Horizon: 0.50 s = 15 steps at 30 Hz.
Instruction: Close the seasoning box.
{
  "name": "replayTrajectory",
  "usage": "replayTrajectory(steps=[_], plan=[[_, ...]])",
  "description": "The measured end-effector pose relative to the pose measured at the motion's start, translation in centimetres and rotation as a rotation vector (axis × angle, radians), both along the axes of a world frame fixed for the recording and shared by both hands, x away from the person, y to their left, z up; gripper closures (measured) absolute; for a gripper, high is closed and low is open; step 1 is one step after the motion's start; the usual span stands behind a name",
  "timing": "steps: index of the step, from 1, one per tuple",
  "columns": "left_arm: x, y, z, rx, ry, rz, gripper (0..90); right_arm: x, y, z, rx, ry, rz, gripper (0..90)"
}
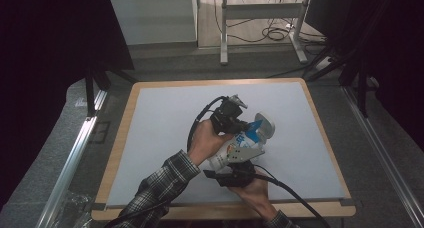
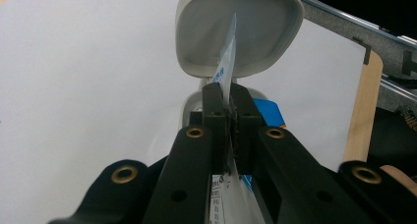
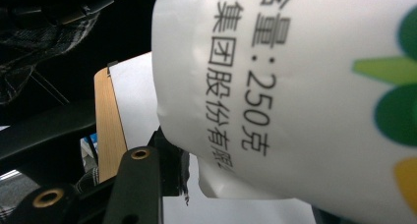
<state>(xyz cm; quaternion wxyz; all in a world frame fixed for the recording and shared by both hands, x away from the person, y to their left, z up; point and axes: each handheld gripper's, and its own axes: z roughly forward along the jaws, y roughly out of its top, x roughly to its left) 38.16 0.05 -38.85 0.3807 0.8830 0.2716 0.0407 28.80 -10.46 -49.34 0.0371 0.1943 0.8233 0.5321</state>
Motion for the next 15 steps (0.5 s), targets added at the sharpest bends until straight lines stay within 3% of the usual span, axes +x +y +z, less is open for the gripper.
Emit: replayTrajectory(steps=[15], plan=[[0.2,-0.14,0.15,0.009,0.011,0.005,88.1,-0.08,0.05,0.15,0.001,-0.008,-0.002,53.6]])
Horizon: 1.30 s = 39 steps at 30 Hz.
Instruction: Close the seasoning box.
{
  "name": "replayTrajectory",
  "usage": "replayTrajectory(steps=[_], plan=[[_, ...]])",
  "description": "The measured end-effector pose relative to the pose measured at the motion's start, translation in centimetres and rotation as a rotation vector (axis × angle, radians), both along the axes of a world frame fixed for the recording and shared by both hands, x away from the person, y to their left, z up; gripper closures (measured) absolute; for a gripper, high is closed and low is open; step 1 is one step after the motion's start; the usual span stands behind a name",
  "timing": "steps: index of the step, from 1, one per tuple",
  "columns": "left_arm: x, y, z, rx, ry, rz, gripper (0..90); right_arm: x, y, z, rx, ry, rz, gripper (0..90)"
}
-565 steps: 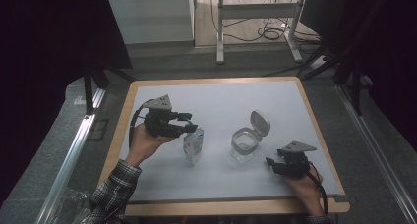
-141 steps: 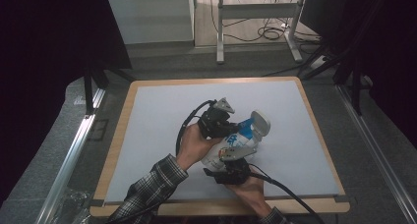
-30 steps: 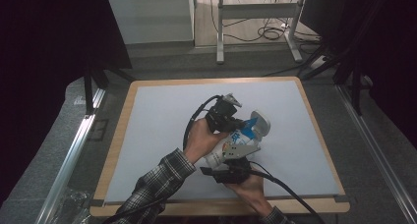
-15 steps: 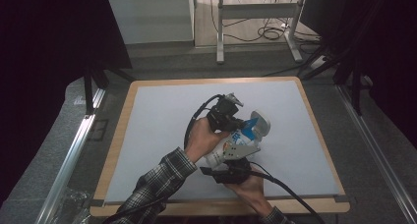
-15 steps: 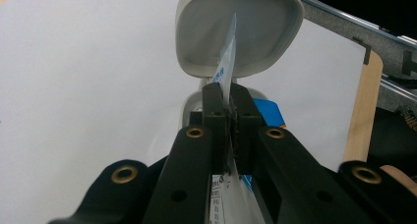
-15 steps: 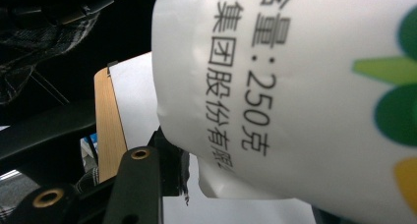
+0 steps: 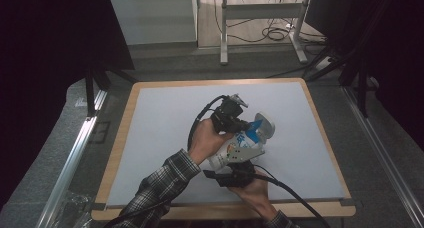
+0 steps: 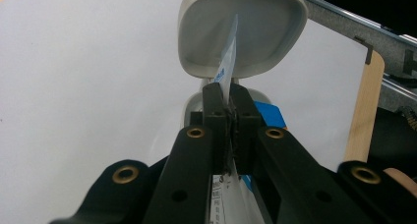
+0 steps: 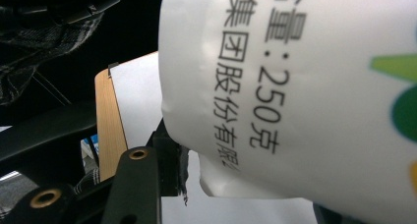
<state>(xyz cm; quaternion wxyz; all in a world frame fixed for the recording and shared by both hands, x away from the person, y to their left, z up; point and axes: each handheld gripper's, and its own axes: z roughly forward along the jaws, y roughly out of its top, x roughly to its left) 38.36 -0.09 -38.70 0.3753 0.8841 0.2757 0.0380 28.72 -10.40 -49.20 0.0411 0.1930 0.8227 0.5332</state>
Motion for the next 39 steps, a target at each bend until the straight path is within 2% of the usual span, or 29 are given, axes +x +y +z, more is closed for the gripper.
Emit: replayTrajectory(steps=[21,39], plan=[[0.19,-0.03,0.12,0.008,0.006,-0.003,88.3,-0.16,0.11,0.02,-0.003,-0.01,0.001,53.9],[0.22,-0.15,0.19,0.011,0.013,-0.006,88.4,-0.23,0.04,0.11,-0.007,-0.016,-0.012,61.1]])
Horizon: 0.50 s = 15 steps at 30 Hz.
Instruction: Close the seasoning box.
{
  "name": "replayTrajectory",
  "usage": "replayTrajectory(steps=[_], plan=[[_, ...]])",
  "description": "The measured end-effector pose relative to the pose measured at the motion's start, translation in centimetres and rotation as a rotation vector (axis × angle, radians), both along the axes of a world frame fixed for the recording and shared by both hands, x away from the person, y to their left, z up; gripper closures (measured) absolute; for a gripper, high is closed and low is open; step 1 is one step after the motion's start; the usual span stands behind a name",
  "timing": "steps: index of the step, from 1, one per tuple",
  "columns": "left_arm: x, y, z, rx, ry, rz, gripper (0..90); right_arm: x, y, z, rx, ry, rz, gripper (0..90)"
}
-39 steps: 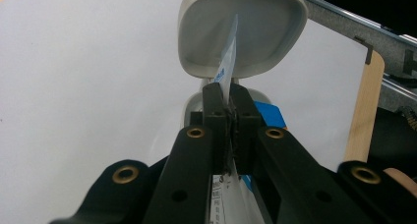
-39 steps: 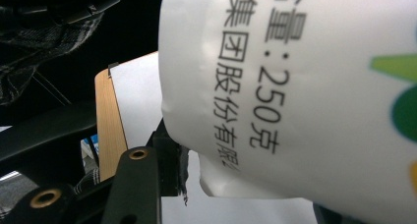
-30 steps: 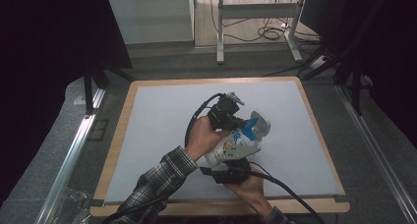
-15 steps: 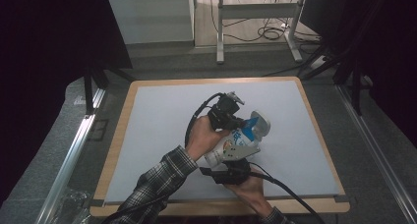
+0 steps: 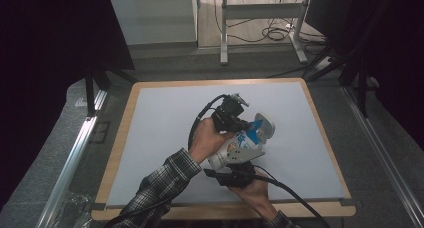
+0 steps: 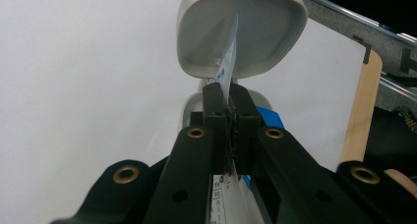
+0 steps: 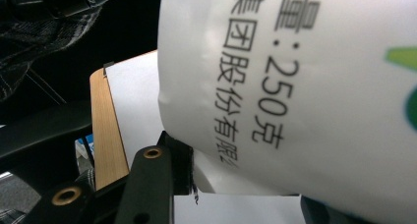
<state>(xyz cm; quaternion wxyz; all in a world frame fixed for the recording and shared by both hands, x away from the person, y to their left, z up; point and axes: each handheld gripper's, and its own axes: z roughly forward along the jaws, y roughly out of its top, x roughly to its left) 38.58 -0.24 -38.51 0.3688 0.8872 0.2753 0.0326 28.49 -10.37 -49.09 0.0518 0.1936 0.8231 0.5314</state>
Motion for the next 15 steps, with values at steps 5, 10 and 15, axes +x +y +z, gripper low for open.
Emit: replayTrajectory(steps=[5,10,15], plan=[[-0.02,-0.11,0.05,-0.001,0.002,0.006,88.4,-0.04,0.03,0.03,-0.002,-0.004,-0.005,61.9],[0.05,-0.11,0.1,0.004,0.002,0.005,88.4,-0.04,0.04,0.09,-0.001,-0.003,-0.007,62.3],[0.13,-0.13,0.13,0.009,0.005,0.003,88.4,-0.04,0.04,0.15,0.0,-0.002,-0.006,62.7]])
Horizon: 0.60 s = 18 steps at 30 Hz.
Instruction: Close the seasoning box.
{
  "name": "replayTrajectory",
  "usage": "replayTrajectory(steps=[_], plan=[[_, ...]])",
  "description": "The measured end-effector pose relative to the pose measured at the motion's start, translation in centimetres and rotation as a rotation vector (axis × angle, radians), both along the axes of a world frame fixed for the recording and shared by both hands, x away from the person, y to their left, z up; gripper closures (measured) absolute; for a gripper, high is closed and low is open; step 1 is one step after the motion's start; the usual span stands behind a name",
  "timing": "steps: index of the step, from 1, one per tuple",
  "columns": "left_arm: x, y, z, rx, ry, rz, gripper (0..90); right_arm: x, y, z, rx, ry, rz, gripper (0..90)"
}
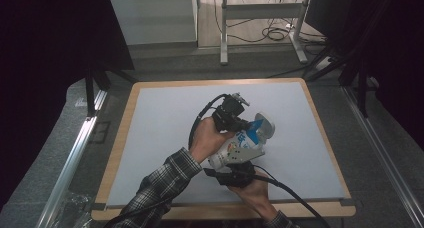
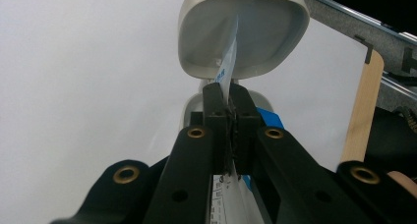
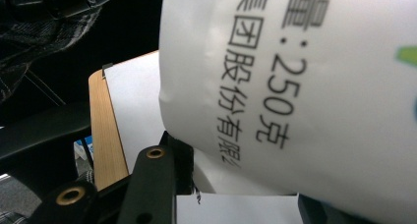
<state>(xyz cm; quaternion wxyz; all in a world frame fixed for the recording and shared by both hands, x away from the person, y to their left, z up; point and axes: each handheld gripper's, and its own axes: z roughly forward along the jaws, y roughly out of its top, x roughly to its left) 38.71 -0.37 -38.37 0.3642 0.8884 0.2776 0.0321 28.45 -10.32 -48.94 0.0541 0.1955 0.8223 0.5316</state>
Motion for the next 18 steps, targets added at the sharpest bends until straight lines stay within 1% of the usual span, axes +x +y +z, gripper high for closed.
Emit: replayTrajectory(steps=[18], plan=[[0.13,-0.09,0.16,0.007,0.007,0.002,88.4,0.02,0.01,0.16,0.005,-0.007,0.0,63.0]])
